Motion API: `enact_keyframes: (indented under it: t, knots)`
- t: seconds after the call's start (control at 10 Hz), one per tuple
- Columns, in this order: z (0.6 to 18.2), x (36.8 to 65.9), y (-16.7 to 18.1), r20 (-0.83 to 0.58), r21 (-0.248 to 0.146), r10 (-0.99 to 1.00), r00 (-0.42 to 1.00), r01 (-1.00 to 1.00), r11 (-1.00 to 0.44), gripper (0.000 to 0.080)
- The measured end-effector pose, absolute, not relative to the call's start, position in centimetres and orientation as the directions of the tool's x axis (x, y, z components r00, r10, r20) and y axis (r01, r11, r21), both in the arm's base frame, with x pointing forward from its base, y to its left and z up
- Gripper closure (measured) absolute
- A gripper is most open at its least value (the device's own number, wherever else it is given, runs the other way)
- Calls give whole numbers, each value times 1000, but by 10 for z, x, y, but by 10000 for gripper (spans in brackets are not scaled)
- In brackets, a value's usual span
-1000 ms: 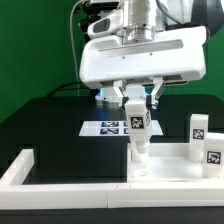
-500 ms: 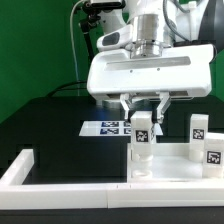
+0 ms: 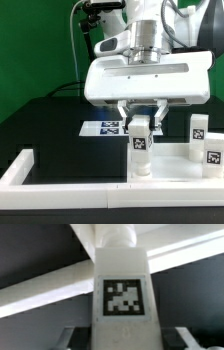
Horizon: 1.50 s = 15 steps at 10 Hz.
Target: Assemble square table
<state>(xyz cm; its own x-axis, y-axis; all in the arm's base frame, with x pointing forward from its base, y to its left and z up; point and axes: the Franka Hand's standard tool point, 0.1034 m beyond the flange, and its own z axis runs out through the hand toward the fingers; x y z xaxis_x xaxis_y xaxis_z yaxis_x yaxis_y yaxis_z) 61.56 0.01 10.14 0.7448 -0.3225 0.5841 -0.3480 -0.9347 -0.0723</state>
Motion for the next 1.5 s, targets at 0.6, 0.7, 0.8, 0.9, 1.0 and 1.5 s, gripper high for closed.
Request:
enact_keyframes:
  t: [0.6,0.7,0.8,0.9,1.0,1.5]
  knots:
    - [89,614,9,591,-64,-326,738,-360,-931,509]
    - [90,611,10,591,-68,-345,729,-382,-922,509]
    - [90,610,11,593,-65,-351,724,-391,-918,509]
    - [90,609,11,592,-67,-360,721,-400,-914,509]
    - [90,609,10,591,-65,-358,723,-400,-914,509]
    - [89,609,10,589,-65,-359,724,-400,-914,165]
